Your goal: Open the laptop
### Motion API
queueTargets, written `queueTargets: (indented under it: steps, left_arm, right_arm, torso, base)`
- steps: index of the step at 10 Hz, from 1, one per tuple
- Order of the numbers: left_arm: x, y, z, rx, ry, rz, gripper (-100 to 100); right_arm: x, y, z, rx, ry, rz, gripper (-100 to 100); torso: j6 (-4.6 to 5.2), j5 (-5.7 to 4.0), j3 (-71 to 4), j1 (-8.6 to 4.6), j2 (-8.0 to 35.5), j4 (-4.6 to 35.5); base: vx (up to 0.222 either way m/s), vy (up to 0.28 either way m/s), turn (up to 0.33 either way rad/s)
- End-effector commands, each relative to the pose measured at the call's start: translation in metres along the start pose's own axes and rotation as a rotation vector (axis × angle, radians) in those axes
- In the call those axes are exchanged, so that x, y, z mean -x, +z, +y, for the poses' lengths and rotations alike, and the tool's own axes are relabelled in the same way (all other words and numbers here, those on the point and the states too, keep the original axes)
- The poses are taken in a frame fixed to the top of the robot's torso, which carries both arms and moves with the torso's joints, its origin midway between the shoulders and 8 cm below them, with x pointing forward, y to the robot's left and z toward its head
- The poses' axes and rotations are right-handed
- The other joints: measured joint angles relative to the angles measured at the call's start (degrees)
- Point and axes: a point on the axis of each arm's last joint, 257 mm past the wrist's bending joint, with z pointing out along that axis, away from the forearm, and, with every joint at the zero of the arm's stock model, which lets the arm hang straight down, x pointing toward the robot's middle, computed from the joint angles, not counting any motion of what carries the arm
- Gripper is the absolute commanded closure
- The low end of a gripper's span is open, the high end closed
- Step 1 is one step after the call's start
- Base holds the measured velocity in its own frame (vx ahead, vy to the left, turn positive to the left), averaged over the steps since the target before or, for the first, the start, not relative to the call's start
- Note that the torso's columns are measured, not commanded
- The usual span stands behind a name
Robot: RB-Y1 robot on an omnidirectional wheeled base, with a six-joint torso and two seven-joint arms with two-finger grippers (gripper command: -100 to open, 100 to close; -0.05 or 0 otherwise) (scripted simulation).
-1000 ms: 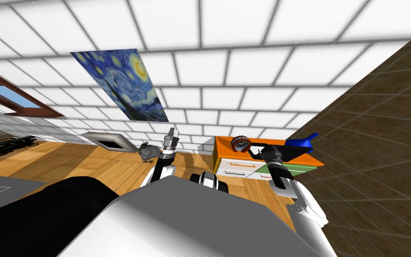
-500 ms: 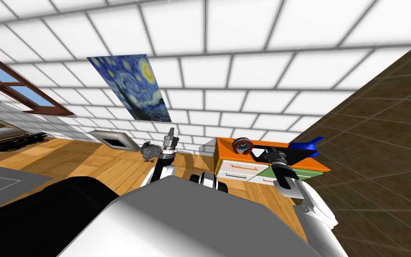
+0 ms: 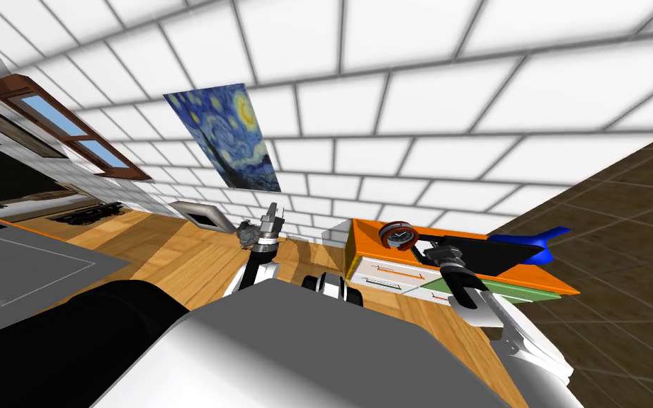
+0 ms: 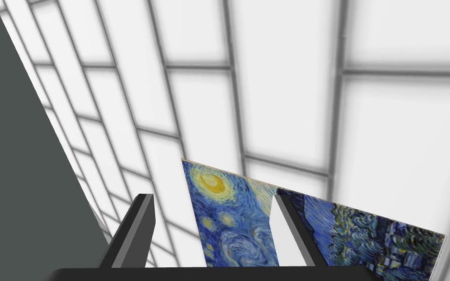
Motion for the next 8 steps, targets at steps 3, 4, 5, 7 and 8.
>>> queueTargets:
  steps: [3, 4, 5, 7, 8]
  left_arm:
    - [0.000, 0.000, 0.000, 0.000, 0.000, 0.000, 0]
    - [0.000, 0.000, 0.000, 0.000, 0.000, 0.000, 0]
    - [0.000, 0.000, 0.000, 0.000, 0.000, 0.000, 0]
    - [0.000, 0.000, 0.000, 0.000, 0.000, 0.000, 0]
    - [0.000, 0.000, 0.000, 0.000, 0.000, 0.000, 0]
  right_arm:
    - [-0.027, 0.001, -0.019, 0.026, -0.028, 0.045, 100]
    - [-0.052, -0.005, -0.011, 0.056, 0.008, 0.099, 100]
    - [-0.051, -0.003, -0.022, 0.051, -0.016, 0.095, 100]
    - [-0.076, -0.009, -0.024, 0.073, -0.001, 0.149, 100]
    - [-0.075, -0.006, -0.039, 0.067, -0.031, 0.145, 100]
  torso:
    - [-0.01, 0.00, -0.05, 0.03, -0.07, -0.02]
    - [0.00, -0.01, -0.06, -0.04, -0.09, -0.03]
    - [-0.07, -0.02, -0.07, 0.03, -0.11, -0.04]
    - [0.00, -0.03, -0.09, -0.07, -0.13, -0.04]
    - [-0.07, -0.03, -0.07, 0.01, -0.10, -0.04]
  base:
    - [-0.004, 0.033, 0.098]
    - [-0.007, 0.044, 0.197]
    - [0.000, 0.045, 0.109]
    - [-0.002, 0.033, 0.097]
    - [0.000, 0.040, 0.129]
